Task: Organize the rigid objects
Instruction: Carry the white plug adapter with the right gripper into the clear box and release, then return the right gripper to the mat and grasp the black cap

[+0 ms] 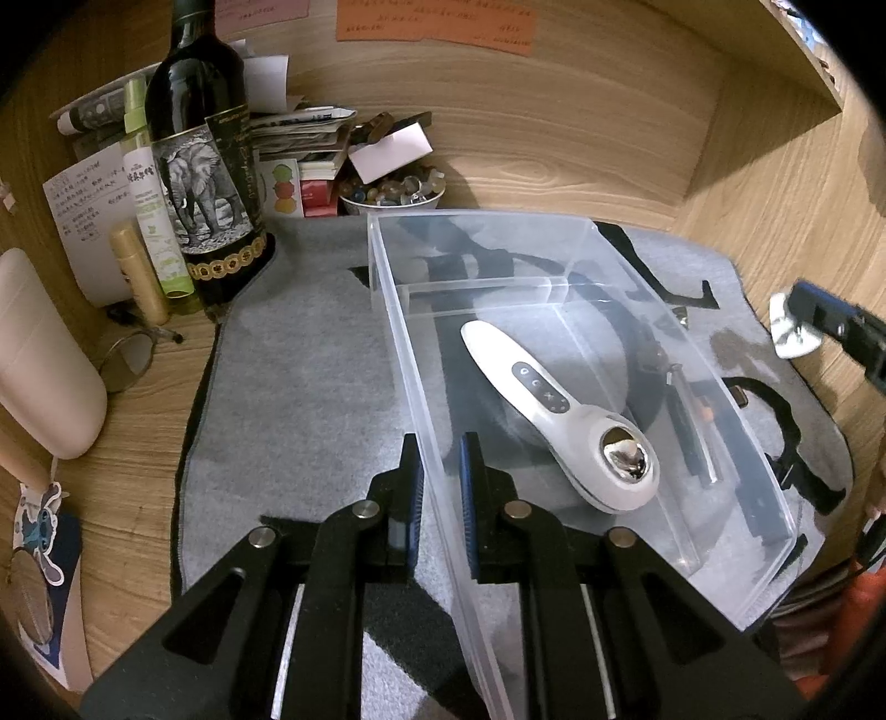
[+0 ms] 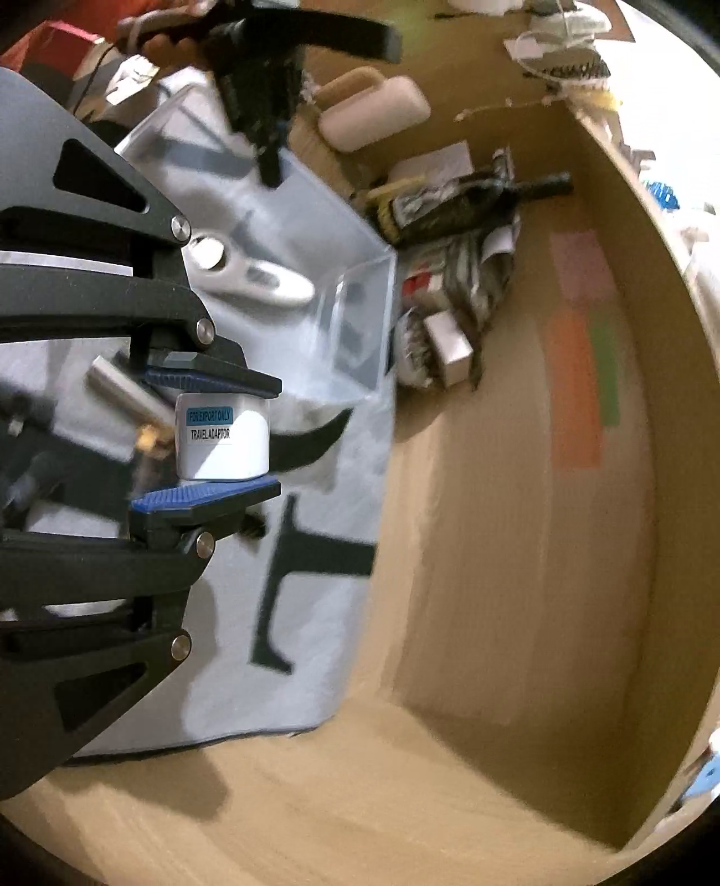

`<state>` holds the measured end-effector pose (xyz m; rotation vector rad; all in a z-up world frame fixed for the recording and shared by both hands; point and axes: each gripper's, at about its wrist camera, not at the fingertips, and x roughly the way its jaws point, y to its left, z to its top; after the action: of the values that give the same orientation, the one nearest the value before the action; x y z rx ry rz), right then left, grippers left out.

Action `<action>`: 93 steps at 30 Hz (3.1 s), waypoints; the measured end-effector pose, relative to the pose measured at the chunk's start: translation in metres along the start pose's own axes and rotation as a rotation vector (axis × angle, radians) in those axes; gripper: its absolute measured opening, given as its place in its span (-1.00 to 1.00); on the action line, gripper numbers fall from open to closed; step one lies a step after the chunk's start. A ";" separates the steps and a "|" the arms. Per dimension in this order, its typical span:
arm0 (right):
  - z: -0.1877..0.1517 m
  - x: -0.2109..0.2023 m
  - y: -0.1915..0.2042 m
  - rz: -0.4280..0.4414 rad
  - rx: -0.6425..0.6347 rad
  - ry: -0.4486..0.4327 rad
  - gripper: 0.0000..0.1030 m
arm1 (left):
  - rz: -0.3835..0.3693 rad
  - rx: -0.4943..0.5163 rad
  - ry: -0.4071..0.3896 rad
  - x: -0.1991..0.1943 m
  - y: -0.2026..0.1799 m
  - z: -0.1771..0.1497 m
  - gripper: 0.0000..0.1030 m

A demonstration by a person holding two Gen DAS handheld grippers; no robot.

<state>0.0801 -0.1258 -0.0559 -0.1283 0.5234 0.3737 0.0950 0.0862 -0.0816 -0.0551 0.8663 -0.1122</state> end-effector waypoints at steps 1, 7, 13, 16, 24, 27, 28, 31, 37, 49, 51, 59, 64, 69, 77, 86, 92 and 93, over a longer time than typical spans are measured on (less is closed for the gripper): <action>0.005 0.002 0.005 0.009 -0.010 -0.008 -0.49 | 0.000 0.000 0.000 0.000 0.000 0.000 -0.76; 0.018 0.013 0.030 0.056 -0.059 -0.020 -0.49 | -0.007 0.001 -0.002 0.001 -0.001 0.000 -0.75; 0.026 0.033 0.051 0.089 -0.111 0.008 -0.49 | -0.010 0.000 -0.004 0.001 0.000 0.000 -0.75; 0.028 0.043 0.057 0.097 -0.128 0.030 -0.49 | -0.020 0.003 -0.002 0.001 -0.001 0.000 -0.74; 0.028 0.075 0.070 0.085 -0.180 0.108 -0.49 | -0.022 0.002 -0.003 0.001 -0.001 0.000 -0.74; 0.027 0.086 0.071 0.093 -0.180 0.141 -0.49 | -0.022 0.001 -0.003 0.001 -0.001 0.000 -0.74; 0.026 0.088 0.072 0.093 -0.184 0.150 -0.49 | -0.023 0.001 -0.003 0.001 -0.001 0.000 -0.74; 0.023 0.097 0.075 0.090 -0.203 0.179 -0.49 | -0.026 0.001 -0.005 0.002 -0.001 0.000 -0.73; 0.015 0.106 0.079 0.099 -0.235 0.236 -0.49 | -0.030 0.001 -0.006 0.002 0.000 0.000 -0.73; 0.013 0.106 0.078 0.117 -0.229 0.254 -0.48 | -0.030 0.004 -0.007 0.002 0.000 0.000 -0.73; 0.015 0.101 0.078 0.117 -0.230 0.239 -0.43 | -0.030 0.005 -0.006 0.002 0.000 -0.001 -0.73; 0.024 0.069 0.076 0.086 -0.223 0.134 0.11 | -0.032 0.005 -0.007 0.002 0.000 -0.001 -0.73; 0.027 0.043 0.069 0.048 -0.215 0.058 0.42 | -0.031 0.006 -0.006 0.002 0.000 -0.001 -0.73; 0.026 0.017 0.056 0.003 -0.192 0.001 0.49 | -0.033 0.005 -0.006 0.002 0.000 -0.001 -0.73; 0.011 -0.013 0.023 -0.096 -0.134 -0.028 0.58 | -0.033 0.005 -0.006 0.002 0.001 -0.001 -0.73; -0.033 -0.020 -0.013 -0.180 -0.059 0.065 0.58 | -0.026 0.013 -0.005 0.000 0.003 -0.004 -0.74; -0.064 -0.016 -0.029 -0.182 0.007 0.130 0.58 | -0.019 0.011 -0.005 -0.002 0.002 -0.005 -0.74; -0.071 -0.013 -0.031 -0.180 0.021 0.150 0.58 | -0.018 0.010 -0.005 -0.002 0.002 -0.005 -0.75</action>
<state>0.0484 -0.1741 -0.1093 -0.1825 0.6582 0.1836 0.0902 0.0882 -0.0836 -0.0535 0.8604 -0.1330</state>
